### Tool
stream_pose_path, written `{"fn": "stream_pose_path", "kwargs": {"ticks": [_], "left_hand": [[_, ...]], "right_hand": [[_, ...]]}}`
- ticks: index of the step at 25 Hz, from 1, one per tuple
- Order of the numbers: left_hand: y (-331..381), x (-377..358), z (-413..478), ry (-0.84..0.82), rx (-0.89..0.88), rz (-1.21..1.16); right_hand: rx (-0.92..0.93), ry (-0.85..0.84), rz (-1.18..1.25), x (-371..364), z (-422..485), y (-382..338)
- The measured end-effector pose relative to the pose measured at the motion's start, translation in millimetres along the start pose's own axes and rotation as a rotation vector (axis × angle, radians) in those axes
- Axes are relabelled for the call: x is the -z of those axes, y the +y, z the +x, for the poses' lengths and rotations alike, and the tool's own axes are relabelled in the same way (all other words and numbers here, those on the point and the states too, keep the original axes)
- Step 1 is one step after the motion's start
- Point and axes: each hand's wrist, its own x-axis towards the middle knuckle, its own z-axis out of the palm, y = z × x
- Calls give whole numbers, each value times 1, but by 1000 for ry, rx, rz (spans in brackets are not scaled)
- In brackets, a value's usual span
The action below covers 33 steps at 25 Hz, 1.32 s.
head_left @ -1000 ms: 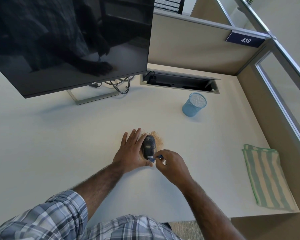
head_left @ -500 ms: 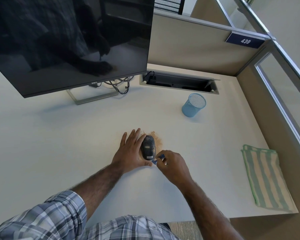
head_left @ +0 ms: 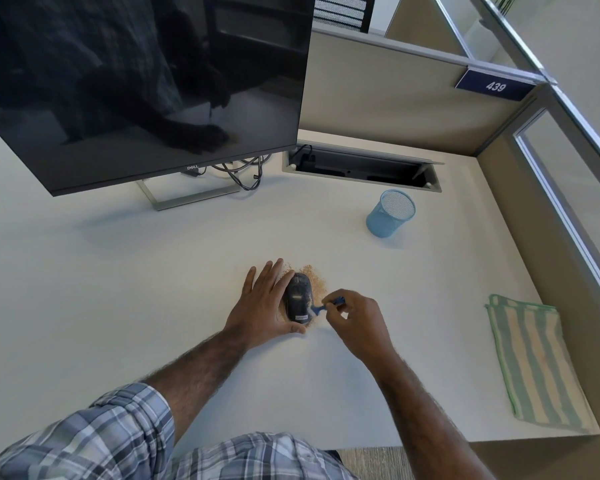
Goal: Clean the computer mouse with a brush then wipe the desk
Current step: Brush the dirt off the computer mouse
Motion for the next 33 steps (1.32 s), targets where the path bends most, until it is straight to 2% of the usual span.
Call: {"fn": "stream_pose_path", "kwargs": {"ticks": [2,6,9,13,17,21,24,28,30,33], "left_hand": [[0,-1,0,-3,5,7],[0,-2,0,3,7,0],[0,-3,1,10,8,-1],[-1,-5,2,10,9,8],[-1,-5,2,3,11,15],[1,-2,1,12,8,-1],[2,0,0,10,7,-6],[3,1,0,1,11,-9],[3,2,-1,1,7,-10],[4,2,-1,20,4,-21]], "right_hand": [[50,61,23,0,3,0],[46,53,-82,-6,6,2],[61,133,-31,-5,6,6],[87,67,-53,-8,1,7],[118,152,-57,-8,0,9],[137,112,-91,-14,-7,10],[114,178,-68,-12,-2,14],[157,90,-114,-14,1,10],[121,99,-111,-15,5,10],[170,106,-111,-16,6,8]]}}
